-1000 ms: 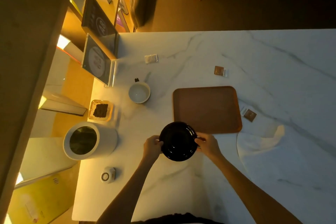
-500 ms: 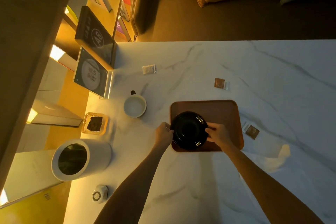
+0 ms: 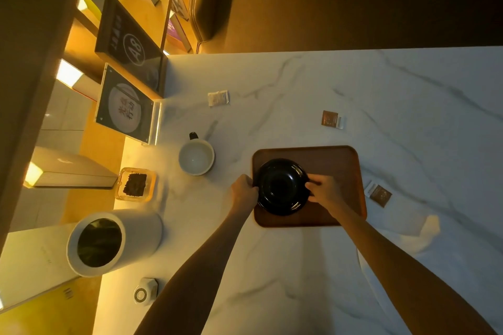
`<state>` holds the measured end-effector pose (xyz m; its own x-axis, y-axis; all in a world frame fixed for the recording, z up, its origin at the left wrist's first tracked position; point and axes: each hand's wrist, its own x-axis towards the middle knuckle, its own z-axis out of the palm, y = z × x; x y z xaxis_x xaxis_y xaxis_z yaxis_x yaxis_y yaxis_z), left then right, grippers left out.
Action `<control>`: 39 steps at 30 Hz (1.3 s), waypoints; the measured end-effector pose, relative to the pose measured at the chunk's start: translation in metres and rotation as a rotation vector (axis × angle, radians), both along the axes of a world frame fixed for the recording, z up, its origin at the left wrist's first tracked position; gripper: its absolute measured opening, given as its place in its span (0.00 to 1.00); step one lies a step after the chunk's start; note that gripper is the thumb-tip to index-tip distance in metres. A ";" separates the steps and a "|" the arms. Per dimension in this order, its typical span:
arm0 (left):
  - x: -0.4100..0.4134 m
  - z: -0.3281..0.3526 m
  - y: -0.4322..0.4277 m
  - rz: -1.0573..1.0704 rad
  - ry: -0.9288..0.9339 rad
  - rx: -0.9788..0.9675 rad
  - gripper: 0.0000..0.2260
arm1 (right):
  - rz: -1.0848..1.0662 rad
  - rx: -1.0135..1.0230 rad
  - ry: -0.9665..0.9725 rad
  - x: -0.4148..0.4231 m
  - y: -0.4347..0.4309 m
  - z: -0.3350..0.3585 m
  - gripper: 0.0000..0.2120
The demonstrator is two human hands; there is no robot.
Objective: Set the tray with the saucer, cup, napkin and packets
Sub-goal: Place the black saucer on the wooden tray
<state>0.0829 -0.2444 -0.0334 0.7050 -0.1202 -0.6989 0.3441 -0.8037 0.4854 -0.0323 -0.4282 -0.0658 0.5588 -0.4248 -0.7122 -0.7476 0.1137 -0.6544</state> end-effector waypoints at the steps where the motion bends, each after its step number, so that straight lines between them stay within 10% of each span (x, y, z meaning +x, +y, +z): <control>1: 0.000 0.000 0.000 -0.002 -0.002 0.004 0.05 | 0.000 0.001 0.000 0.000 0.000 -0.001 0.18; 9: -0.002 0.002 -0.003 -0.032 -0.017 0.043 0.07 | 0.026 0.005 -0.034 -0.005 -0.002 0.006 0.16; 15: -0.015 -0.009 0.008 -0.044 -0.021 0.060 0.11 | -0.121 -0.777 0.136 -0.049 -0.033 0.015 0.15; 39: -0.013 -0.004 0.018 0.079 0.074 -0.016 0.13 | -0.182 -0.603 0.178 -0.101 -0.032 0.020 0.14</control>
<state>0.0699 -0.2260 -0.0375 0.6592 -0.0783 -0.7479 0.4413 -0.7650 0.4690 -0.1338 -0.4599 -0.0461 0.3359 -0.8554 -0.3942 -0.8539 -0.0999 -0.5108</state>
